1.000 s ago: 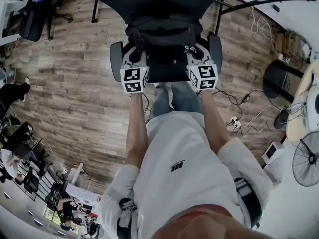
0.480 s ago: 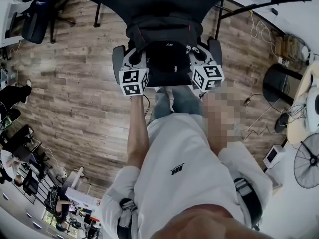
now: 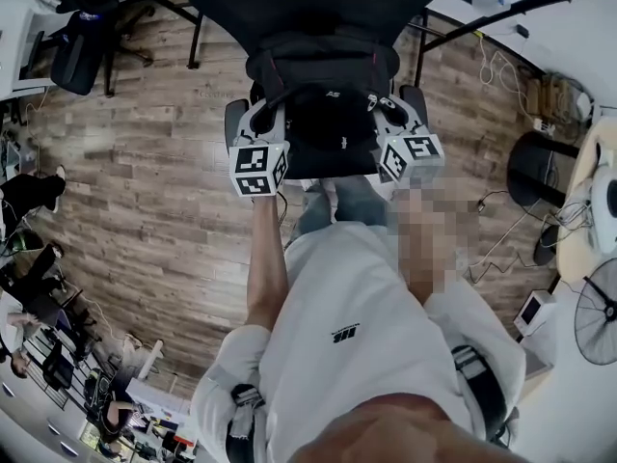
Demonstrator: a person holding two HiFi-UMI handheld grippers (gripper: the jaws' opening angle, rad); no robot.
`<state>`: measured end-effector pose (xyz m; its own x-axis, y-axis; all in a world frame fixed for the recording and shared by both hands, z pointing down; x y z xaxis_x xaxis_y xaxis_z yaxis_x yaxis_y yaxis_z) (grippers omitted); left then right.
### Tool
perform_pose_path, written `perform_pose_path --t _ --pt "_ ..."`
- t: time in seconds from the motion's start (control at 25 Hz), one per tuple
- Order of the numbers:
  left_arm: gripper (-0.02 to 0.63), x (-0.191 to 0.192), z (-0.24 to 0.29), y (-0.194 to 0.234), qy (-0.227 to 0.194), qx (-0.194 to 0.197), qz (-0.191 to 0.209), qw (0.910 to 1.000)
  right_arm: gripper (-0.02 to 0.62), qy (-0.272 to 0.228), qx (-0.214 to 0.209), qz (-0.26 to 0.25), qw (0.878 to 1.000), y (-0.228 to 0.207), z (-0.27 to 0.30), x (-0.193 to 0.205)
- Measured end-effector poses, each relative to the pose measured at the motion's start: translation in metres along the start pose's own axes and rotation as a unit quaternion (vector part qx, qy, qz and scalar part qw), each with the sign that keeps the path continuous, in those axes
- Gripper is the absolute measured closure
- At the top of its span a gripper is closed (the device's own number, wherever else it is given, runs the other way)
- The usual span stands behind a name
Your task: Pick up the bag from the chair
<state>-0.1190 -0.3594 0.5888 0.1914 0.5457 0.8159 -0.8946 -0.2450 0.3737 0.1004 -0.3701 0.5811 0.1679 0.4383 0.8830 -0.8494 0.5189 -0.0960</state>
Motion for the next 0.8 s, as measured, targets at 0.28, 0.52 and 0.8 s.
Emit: perform_pose_path --t 0.28,0.52,0.8 --pt "0.583 -0.039 -0.031 -0.02 -0.038 0.032 0.02 0.9986 0.586 -0.035 0.015 -0.025 0.999 0.01 -0.032 -0.047" --pt "0.584 -0.072 -0.063 -0.035 -0.073 0.063 0.036 0.9947 0.586 -0.064 0.039 -0.044 0.996 0.027 -0.065 -0.085" --pt "0.584 -0.09 -0.112 -0.054 -0.092 0.093 0.052 0.9901 0.586 -0.081 0.064 -0.05 0.993 0.06 -0.114 -0.105"
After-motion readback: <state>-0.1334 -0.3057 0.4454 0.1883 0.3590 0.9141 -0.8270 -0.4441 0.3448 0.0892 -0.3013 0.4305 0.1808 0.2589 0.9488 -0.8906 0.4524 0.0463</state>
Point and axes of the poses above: the fingertips, and each gripper's own axes: z forward along the fingers, y to its left, x out of its underside, the point moved 4 cm from there along -z, backward along the fingers, and after that the axes turned 13 degrees about -z, right-handed, at the moved point
